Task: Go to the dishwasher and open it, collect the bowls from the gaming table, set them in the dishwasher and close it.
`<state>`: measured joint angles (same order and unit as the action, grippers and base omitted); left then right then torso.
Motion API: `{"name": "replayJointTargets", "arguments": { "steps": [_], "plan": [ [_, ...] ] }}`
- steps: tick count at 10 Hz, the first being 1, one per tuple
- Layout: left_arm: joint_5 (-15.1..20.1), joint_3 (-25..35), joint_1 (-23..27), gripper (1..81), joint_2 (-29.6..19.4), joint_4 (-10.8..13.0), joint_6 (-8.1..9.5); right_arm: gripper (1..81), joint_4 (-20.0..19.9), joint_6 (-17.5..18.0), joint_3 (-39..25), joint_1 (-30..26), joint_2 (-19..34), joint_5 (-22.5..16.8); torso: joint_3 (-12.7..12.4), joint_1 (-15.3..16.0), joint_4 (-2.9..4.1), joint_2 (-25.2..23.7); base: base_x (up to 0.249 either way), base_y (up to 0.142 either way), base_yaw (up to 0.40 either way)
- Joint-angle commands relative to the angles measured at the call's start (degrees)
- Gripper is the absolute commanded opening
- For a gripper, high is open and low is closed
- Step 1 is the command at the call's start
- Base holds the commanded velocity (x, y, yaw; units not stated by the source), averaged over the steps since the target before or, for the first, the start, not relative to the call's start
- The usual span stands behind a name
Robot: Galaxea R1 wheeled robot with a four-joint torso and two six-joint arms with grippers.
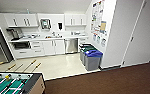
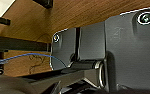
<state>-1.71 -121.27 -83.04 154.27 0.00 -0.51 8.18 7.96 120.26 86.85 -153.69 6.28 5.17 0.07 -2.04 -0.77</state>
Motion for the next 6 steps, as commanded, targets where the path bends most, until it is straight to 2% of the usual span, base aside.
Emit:
{"name": "replayJointTargets", "arguments": {
  "steps": [1,5,6],
  "plan": [
    [3.0,1.2,2.6,81.1,-0.7,0.1,-0.45,81.1,0.1,-0.3,-0.9,-2.2,1.1,-3.1,0.0,0.0,0.00,0.0,0.139,0.072,0.000],
    [3.0,1.2,2.7,81.1,-0.6,0.1,-0.45,81.1,0.0,-0.3,-0.2,-2.1,1.0,-3.0,0.0,0.0,0.00,0.0,0.139,0.072,0.000],
    [3.0,1.2,2.7,81.1,-0.6,0.1,-0.37,81.1,0.0,-0.3,-0.2,-2.1,1.0,-3.0,0.0,0.0,0.00,0.0,0.139,0.000,0.000]
  ]
}}
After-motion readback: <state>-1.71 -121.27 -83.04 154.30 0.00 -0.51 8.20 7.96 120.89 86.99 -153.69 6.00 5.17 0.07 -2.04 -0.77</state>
